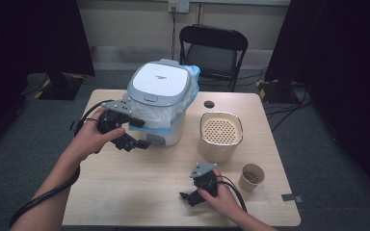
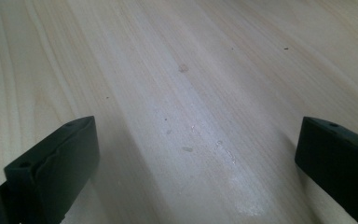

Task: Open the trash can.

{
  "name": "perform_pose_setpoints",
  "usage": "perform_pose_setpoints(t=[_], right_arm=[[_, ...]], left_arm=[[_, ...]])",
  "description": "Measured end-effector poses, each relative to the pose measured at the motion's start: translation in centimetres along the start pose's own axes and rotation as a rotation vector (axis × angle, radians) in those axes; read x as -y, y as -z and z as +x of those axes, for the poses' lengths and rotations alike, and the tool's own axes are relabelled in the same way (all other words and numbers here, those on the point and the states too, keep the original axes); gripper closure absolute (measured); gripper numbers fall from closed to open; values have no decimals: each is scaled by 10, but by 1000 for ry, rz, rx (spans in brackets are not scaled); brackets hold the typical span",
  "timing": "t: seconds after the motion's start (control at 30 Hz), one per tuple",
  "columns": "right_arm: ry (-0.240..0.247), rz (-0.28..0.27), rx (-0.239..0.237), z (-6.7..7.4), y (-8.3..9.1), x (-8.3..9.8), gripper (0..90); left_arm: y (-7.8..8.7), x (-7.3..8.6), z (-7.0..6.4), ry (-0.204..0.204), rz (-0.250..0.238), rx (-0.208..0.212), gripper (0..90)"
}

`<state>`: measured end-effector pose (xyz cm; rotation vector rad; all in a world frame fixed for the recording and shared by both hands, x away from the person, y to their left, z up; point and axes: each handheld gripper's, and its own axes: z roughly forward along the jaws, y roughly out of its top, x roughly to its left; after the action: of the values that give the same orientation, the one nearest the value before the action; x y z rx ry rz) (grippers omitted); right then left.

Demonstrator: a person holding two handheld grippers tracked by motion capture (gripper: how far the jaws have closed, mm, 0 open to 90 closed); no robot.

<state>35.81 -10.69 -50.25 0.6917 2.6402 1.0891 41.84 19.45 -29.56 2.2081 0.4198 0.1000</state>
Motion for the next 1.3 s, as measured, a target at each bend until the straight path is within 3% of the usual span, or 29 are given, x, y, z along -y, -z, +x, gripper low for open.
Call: perform_pose_setpoints(t=[0.3,0.47,0.77,1.3], right_arm=[[0,3,-1,0,0,0,0],[1,2,-1,0,0,0,0],[1,2,-1,0,0,0,0],[0,4,-3,0,0,0,0]], left_arm=[[-1,-13,5,-9,18,5,161],[3,-24,9,-15,1,2,161],[4,-41,17,-28,3,-17,160],[-2,-56,37,-36,-14,-57,160]])
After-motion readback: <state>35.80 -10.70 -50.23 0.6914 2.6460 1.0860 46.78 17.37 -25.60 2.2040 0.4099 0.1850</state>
